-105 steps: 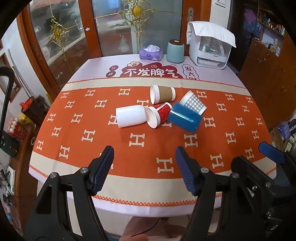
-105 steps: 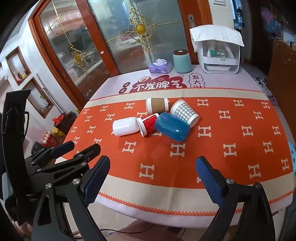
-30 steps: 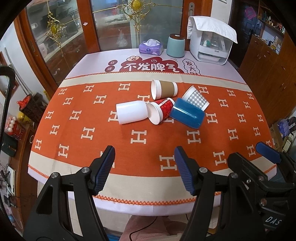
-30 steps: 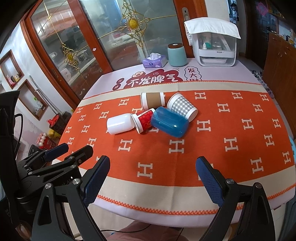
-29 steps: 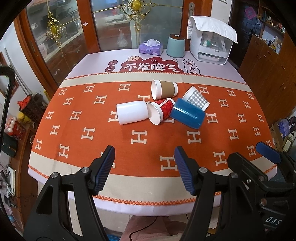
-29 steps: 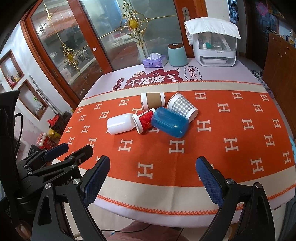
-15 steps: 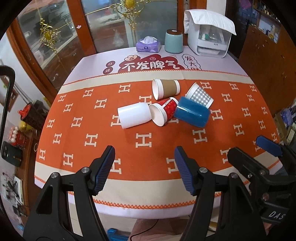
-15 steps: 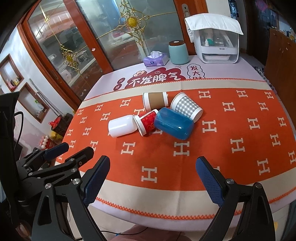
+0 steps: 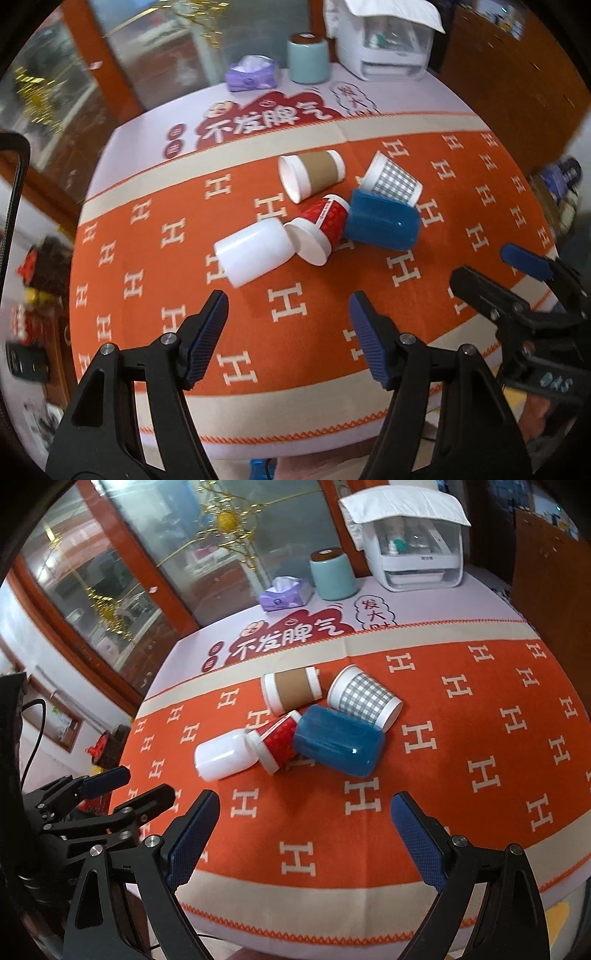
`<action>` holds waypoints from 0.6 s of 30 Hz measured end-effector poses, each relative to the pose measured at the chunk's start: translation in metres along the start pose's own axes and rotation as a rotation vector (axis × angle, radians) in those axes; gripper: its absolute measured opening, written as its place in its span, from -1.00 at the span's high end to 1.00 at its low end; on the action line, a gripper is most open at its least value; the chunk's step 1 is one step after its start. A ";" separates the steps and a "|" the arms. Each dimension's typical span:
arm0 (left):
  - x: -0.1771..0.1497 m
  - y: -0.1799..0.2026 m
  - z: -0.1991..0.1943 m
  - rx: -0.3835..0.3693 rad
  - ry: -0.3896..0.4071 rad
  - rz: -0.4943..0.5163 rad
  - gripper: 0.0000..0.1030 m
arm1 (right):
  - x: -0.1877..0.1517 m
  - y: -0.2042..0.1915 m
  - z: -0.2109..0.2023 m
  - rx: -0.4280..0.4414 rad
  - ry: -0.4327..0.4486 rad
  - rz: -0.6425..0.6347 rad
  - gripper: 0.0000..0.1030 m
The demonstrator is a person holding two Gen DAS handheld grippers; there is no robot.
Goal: Flip cup upside down
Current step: 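Move the right tool toward the red cup lying on its side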
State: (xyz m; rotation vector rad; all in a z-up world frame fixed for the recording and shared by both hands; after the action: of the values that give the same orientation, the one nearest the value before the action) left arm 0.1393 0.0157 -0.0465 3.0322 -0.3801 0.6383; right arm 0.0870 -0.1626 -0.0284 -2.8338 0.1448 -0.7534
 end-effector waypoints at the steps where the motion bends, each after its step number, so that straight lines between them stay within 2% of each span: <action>1: 0.007 -0.001 0.006 -0.022 -0.017 0.026 -0.27 | 0.003 0.002 0.006 -0.008 -0.004 0.015 -0.84; 4: 0.028 -0.002 0.026 -0.079 -0.067 0.093 -0.27 | 0.012 0.013 0.030 -0.025 -0.028 0.087 -0.84; 12: 0.074 0.017 0.090 -0.154 -0.147 0.297 -0.27 | 0.011 0.040 0.097 -0.047 -0.121 0.243 -0.84; 18: 0.084 0.043 0.153 -0.142 -0.233 0.461 -0.27 | -0.009 0.054 0.131 -0.070 -0.186 0.321 -0.84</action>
State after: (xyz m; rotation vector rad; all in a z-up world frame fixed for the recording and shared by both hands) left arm 0.2643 -0.0561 -0.1543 2.8954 -1.1005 0.2456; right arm 0.1429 -0.1914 -0.1558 -2.8236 0.5896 -0.4226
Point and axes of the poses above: each gripper's, at about its wrist camera, not at the fingertips, and z roughly the way its jaws point, y to its right, x to its top, the point moved 2 cm from there along z, roughly the way its jaws point, and after that the axes turned 6 degrees about -z, right-handed, at the moved point
